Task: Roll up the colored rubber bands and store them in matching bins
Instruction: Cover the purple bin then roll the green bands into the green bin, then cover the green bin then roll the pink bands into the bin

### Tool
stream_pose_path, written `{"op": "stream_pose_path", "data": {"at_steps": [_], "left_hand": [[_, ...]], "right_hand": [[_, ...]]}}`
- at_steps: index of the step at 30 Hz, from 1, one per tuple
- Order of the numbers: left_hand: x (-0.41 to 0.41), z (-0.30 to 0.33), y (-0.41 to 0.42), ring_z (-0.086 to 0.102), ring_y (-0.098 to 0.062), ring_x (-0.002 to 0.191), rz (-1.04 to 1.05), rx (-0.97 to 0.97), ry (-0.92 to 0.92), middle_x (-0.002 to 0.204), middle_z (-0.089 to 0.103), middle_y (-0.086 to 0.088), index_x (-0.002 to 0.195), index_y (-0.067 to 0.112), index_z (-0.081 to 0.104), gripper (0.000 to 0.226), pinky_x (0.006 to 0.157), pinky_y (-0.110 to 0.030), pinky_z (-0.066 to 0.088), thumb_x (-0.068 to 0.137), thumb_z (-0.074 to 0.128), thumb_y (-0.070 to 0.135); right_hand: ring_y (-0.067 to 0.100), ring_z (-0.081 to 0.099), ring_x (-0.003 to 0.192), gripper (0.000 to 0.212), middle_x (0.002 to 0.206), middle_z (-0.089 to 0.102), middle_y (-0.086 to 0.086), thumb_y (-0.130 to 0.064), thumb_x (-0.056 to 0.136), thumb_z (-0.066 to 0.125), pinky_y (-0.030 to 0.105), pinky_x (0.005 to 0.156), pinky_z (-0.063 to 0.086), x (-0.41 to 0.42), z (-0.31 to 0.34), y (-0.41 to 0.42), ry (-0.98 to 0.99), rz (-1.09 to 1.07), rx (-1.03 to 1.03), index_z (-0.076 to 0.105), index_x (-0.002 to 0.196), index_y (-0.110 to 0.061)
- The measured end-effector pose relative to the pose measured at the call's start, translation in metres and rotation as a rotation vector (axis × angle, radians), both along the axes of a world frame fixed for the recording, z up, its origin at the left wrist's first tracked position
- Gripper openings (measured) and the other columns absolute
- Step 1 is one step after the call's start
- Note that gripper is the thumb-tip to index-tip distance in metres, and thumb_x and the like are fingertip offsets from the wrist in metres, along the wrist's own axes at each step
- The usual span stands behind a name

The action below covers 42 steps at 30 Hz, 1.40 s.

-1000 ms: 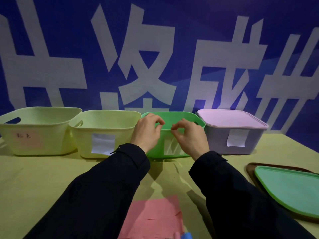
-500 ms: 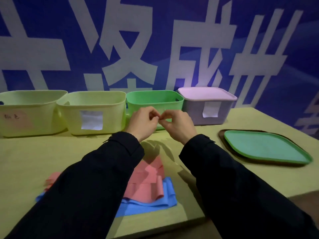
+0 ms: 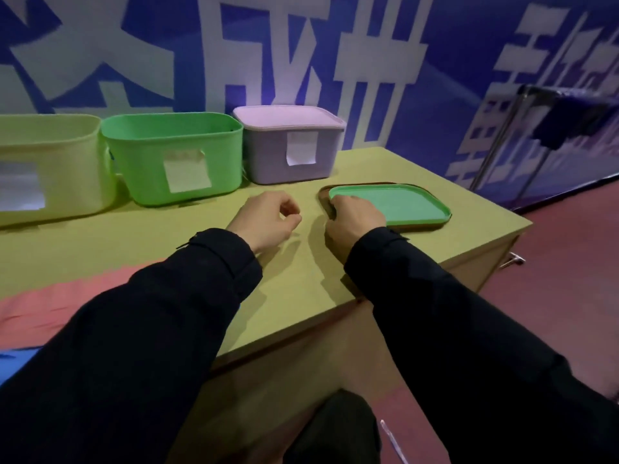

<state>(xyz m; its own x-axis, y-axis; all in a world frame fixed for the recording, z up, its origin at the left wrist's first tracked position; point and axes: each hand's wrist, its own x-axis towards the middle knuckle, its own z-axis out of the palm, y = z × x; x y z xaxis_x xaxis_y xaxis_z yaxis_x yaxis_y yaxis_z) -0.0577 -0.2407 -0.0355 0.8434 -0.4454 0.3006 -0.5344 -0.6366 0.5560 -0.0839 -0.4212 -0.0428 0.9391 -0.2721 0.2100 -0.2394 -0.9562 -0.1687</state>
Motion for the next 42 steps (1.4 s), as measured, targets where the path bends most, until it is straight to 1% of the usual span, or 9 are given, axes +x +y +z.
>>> {"op": "stream_pose_path", "data": {"at_steps": [3,12,15,17,22,25,28,35,42], "left_hand": [[-0.002,0.001,-0.006,0.064,-0.018,0.097,-0.004,0.004,0.001,0.109,0.071,0.003,0.109,0.017,0.072,0.018,0.089,-0.033,0.051,0.096,0.063,0.026],[-0.001,0.006,0.004,0.063,-0.021,0.104,0.054,-0.008,0.054,0.115,0.069,0.002,0.118,0.018,0.069,0.023,0.096,-0.039,0.052,0.098,0.062,0.027],[0.001,0.003,0.013,0.064,-0.024,0.106,0.080,-0.012,0.081,0.120,0.069,-0.001,0.121,0.017,0.067,0.027,0.097,-0.040,0.052,0.098,0.061,0.029],[0.003,0.004,0.023,0.064,-0.025,0.111,0.098,-0.013,0.112,0.123,0.068,-0.003,0.123,0.017,0.066,0.031,0.099,-0.037,0.050,0.098,0.060,0.033],[-0.001,0.016,0.055,0.063,-0.029,0.108,0.189,-0.263,0.357,0.115,0.063,-0.006,0.150,0.020,0.031,0.062,0.099,-0.041,0.050,0.100,0.053,0.049],[-0.001,0.024,0.077,0.064,-0.025,0.091,0.171,-0.739,0.550,0.116,0.057,-0.007,0.143,0.023,0.034,0.042,0.076,-0.037,0.056,0.105,0.050,0.031],[0.007,0.034,0.102,0.061,-0.020,0.079,0.228,-1.054,0.491,0.117,0.060,-0.010,0.127,0.019,0.047,0.026,0.066,-0.029,0.057,0.106,0.042,0.005],[0.039,0.046,0.156,0.063,-0.016,0.080,0.465,-1.064,0.247,0.109,0.067,-0.009,0.130,0.011,0.043,0.033,0.083,-0.036,0.058,0.101,0.058,0.010],[0.079,0.071,0.180,0.061,-0.016,0.084,0.487,-0.917,0.226,0.105,0.067,-0.006,0.144,0.007,0.041,0.046,0.087,-0.038,0.056,0.102,0.057,0.012]], "right_hand": [[0.032,0.062,0.098,0.040,0.111,0.065,0.007,-0.009,0.088,0.050,0.040,0.076,0.052,-0.003,-0.006,-0.009,-0.144,0.019,-0.046,0.052,0.126,-0.022],[0.021,0.056,0.082,0.027,0.104,0.063,0.004,-0.028,0.095,0.059,0.031,0.067,0.039,-0.008,0.034,0.026,-0.473,0.228,-0.252,0.062,0.121,-0.021],[0.022,0.060,0.086,0.025,0.105,0.063,0.004,-0.022,0.091,0.061,0.035,0.066,0.050,-0.016,0.063,0.044,-0.695,0.312,-0.242,0.066,0.116,-0.020],[0.021,0.062,0.091,0.026,0.109,0.063,0.002,-0.017,0.089,0.059,0.040,0.070,0.055,-0.022,0.087,0.056,-0.863,0.385,-0.093,0.067,0.114,-0.020],[0.002,0.060,0.092,0.022,0.106,0.067,0.000,-0.007,0.090,0.059,0.019,0.084,0.051,-0.033,0.142,0.084,-1.177,0.463,0.563,0.069,0.108,-0.012],[0.009,0.065,0.091,0.019,0.102,0.068,0.000,-0.005,0.090,0.061,0.025,0.072,0.056,-0.022,0.143,0.099,-1.143,0.446,0.991,0.067,0.104,-0.016],[0.014,0.067,0.094,0.018,0.107,0.069,0.006,-0.007,0.089,0.065,0.025,0.072,0.057,-0.001,0.131,0.105,-1.108,0.337,1.200,0.067,0.105,-0.014],[0.018,0.067,0.105,0.039,0.115,0.072,0.001,-0.021,0.083,0.060,0.048,0.098,0.054,0.072,0.081,0.113,-0.734,0.264,1.066,0.068,0.121,-0.018],[0.025,0.062,0.117,0.032,0.125,0.069,0.007,-0.021,0.094,0.061,0.031,0.101,0.045,0.133,0.076,0.135,-0.552,0.232,0.909,0.068,0.125,-0.015]]}}
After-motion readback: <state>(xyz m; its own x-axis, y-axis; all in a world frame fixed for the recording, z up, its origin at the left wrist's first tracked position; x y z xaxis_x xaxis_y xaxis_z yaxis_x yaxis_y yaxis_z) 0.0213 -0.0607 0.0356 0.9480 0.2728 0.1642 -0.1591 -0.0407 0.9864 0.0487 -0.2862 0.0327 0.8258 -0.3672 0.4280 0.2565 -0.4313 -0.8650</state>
